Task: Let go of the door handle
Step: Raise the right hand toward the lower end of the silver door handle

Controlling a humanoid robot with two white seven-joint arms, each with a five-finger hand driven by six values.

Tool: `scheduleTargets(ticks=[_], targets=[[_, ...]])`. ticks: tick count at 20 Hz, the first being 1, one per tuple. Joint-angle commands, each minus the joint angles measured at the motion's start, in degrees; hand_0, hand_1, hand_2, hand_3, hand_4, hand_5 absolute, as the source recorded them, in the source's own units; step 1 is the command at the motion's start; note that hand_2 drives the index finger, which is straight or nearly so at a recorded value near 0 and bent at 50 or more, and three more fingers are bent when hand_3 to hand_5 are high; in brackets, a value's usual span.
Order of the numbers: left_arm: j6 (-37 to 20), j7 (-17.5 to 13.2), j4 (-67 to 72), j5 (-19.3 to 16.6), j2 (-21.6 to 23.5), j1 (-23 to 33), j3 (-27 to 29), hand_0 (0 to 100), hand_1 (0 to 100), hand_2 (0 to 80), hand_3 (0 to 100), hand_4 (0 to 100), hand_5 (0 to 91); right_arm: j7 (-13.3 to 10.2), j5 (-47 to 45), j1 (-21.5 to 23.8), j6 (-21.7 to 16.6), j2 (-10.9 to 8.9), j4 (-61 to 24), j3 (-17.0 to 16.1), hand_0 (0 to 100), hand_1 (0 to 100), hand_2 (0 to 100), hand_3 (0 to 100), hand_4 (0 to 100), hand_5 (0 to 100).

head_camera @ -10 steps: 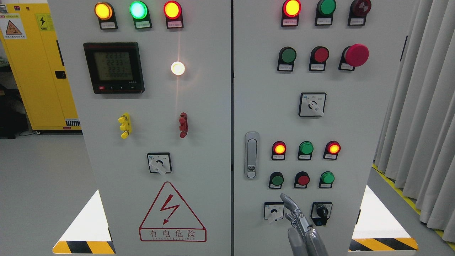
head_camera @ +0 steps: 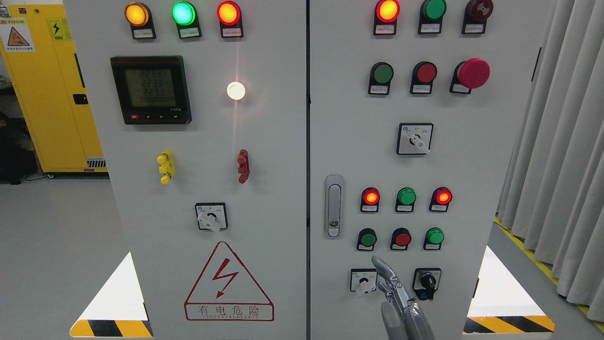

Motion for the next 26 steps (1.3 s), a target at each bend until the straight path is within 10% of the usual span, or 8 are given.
scheduleTargets(ticks=[1, 2, 5, 8, 15, 26], targets=[[0.03, 0.02, 0.00, 0.00, 0.00, 0.00, 0.01, 12, 56, 0.0, 0, 0, 0.0, -0.02, 3.83, -0.10, 3.27, 1.15, -0.07, -0.20, 31, 10, 0, 25, 33, 18], [0.03, 0.02, 0.00, 0.00, 0.00, 0.00, 0.01, 12, 56, 0.0, 0, 0, 0.0, -0.11, 6.19, -0.10, 3.45, 1.67, 0.10, -0.11, 34, 15, 0, 49, 55, 38], [0.03, 0.02, 0.00, 0.00, 0.00, 0.00, 0.01, 12, 56, 0.0, 0, 0, 0.0, -0.11, 17.07, -0.54, 3.45, 3.69, 0.89, 0.06, 47, 18, 0, 62, 71, 57], [0.03, 0.02, 0.00, 0.00, 0.00, 0.00, -0.08, 12, 56, 0.0, 0, 0, 0.0, -0.11, 29.82, -0.80, 2.92, 5.80, 1.51, 0.06, 54, 30, 0, 91, 97, 99], [0.03, 0.02, 0.00, 0.00, 0.00, 0.00, 0.01, 12, 56, 0.0, 0, 0, 0.0, -0.29, 54.89, -3.35, 3.01, 10.81, 4.50, 0.24, 49, 33, 0, 100, 100, 100], [0.03, 0.02, 0.00, 0.00, 0.00, 0.00, -0.08, 12, 56, 0.0, 0, 0, 0.0, -0.11, 75.64, -8.01, 3.62, 11.17, 8.80, -0.03, 47, 34, 2, 100, 100, 100]])
